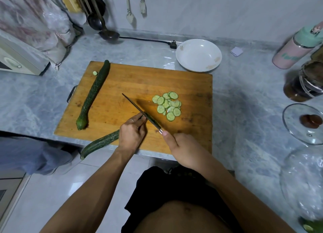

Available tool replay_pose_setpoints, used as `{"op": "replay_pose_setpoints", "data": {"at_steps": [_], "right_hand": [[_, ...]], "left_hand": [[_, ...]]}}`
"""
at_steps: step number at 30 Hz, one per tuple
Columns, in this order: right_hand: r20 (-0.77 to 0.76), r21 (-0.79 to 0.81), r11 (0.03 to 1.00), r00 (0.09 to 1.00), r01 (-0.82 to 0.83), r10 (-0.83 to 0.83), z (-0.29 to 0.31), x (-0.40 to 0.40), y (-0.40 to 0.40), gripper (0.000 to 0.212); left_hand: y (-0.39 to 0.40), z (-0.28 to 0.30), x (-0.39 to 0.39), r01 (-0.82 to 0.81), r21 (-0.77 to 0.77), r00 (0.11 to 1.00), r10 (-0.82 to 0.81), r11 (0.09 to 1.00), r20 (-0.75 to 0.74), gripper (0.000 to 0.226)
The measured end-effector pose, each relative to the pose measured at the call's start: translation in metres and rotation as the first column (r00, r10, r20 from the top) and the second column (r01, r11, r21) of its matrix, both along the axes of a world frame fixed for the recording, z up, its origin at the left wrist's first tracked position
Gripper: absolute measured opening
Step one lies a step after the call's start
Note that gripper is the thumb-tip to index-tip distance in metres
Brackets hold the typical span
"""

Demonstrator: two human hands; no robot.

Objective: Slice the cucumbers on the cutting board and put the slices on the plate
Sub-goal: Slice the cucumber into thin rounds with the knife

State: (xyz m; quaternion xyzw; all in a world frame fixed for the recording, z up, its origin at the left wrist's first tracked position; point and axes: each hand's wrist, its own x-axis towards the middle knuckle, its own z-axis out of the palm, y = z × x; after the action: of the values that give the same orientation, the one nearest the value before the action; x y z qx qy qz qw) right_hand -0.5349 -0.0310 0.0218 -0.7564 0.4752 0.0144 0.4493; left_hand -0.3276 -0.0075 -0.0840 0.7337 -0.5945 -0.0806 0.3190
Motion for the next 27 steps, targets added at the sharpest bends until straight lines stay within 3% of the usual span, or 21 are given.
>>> {"op": "replay_pose_setpoints", "data": {"at_steps": [9,16,23,27], "right_hand": [[-0.008,0.024,0.999,0.999,0.034,-0.034,-0.012,0.022,-0.011,0.072],[0.079,0.088,0.988,0.988,0.127,-0.134,-0.01,0.007,-0.022,0.07],[0.077,0.023,0.997,0.994,0.077,-0.078,-0.001,-0.005,-0.015,0.078],[0.064,-0.022,0.999,0.998,0.028,-0.026,-0.002,-0.001,-0.005,0.068]], "left_hand": [[0.002,-0.007,-0.006,-0.024,0.025,0.998,0.023,0.999,0.055,0.038],[0.006,0.01,-0.012,-0.061,-0.025,0.99,0.064,0.998,0.124,0.021],[0.006,0.007,-0.009,-0.05,-0.056,0.99,0.057,0.997,0.129,0.023],[0.005,0.003,-0.006,-0.023,-0.029,0.989,0.027,0.999,0.145,0.023]]}}
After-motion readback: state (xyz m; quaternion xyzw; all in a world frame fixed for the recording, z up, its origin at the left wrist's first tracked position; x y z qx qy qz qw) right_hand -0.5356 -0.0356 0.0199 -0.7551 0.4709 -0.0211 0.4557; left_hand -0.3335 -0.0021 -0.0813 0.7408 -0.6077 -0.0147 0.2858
